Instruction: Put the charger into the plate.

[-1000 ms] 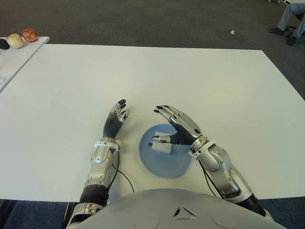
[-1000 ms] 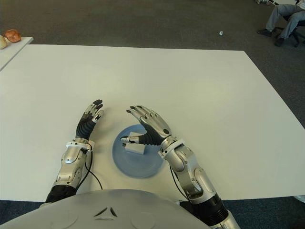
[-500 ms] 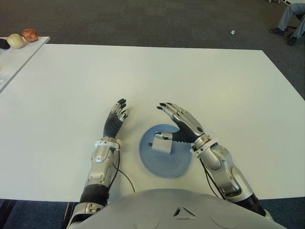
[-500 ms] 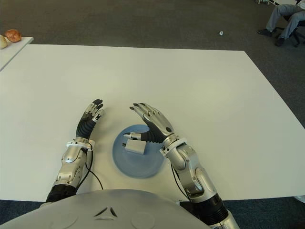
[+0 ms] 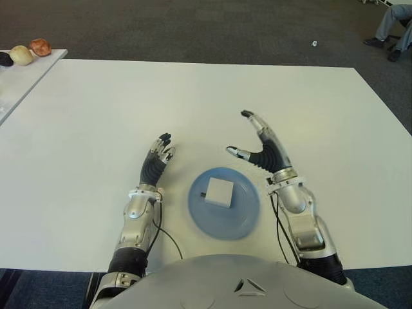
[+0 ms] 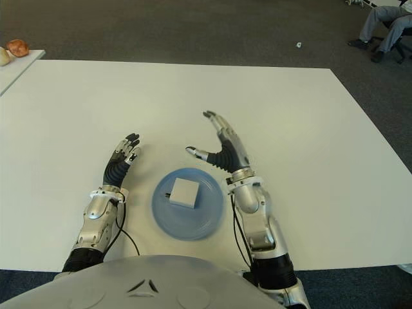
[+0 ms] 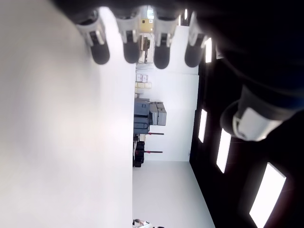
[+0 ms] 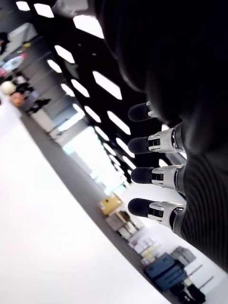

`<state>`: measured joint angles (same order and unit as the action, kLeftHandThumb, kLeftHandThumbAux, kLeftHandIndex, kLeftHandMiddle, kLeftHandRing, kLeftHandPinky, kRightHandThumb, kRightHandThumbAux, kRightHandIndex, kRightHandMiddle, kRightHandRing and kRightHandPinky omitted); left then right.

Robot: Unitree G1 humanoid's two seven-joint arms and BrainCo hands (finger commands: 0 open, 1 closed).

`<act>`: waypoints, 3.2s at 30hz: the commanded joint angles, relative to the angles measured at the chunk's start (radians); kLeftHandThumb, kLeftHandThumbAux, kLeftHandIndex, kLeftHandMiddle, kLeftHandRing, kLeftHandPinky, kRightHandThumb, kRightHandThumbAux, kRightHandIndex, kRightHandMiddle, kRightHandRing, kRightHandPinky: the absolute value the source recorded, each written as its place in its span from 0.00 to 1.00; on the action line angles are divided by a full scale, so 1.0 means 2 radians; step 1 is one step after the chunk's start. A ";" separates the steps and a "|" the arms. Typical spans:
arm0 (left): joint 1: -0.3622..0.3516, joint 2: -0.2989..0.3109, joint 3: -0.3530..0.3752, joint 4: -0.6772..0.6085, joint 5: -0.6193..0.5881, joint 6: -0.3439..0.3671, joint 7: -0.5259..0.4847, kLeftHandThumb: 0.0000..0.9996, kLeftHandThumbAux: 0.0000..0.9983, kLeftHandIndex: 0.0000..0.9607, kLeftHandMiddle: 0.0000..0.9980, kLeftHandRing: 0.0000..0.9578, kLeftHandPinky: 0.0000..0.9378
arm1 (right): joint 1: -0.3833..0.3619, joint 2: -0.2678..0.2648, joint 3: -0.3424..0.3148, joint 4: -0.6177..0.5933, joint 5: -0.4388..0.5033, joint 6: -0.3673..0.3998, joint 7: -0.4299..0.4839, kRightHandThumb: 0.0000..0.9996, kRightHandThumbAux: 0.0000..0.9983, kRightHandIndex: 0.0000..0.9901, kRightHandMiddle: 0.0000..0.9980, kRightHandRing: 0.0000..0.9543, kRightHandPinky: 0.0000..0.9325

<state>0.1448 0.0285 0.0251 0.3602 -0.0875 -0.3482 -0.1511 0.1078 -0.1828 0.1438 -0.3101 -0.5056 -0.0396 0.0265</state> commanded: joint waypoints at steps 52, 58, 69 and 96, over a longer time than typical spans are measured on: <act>0.005 0.005 0.000 0.039 -0.003 -0.007 -0.006 0.00 0.52 0.15 0.14 0.08 0.02 | -0.032 0.076 -0.078 0.295 0.172 -0.064 -0.074 0.08 0.77 0.00 0.01 0.00 0.04; 0.003 0.004 -0.001 0.036 -0.004 -0.007 -0.006 0.00 0.52 0.15 0.13 0.08 0.02 | -0.032 0.073 -0.077 0.309 0.174 -0.068 -0.070 0.08 0.78 0.00 0.01 0.00 0.03; 0.006 0.006 -0.003 0.025 -0.002 0.000 -0.004 0.00 0.51 0.14 0.13 0.08 0.02 | -0.021 0.056 -0.069 0.318 0.173 -0.078 -0.042 0.05 0.78 0.00 0.00 0.00 0.01; 0.006 0.011 0.003 0.020 -0.007 0.008 -0.011 0.00 0.50 0.14 0.13 0.08 0.01 | -0.017 0.049 -0.058 0.380 0.175 -0.139 -0.032 0.04 0.77 0.01 0.00 0.00 0.01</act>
<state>0.1359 0.0461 0.0264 0.3622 -0.0985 -0.3673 -0.1582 0.0350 -0.0990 0.0044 0.4073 -0.1584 -0.3488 -0.0531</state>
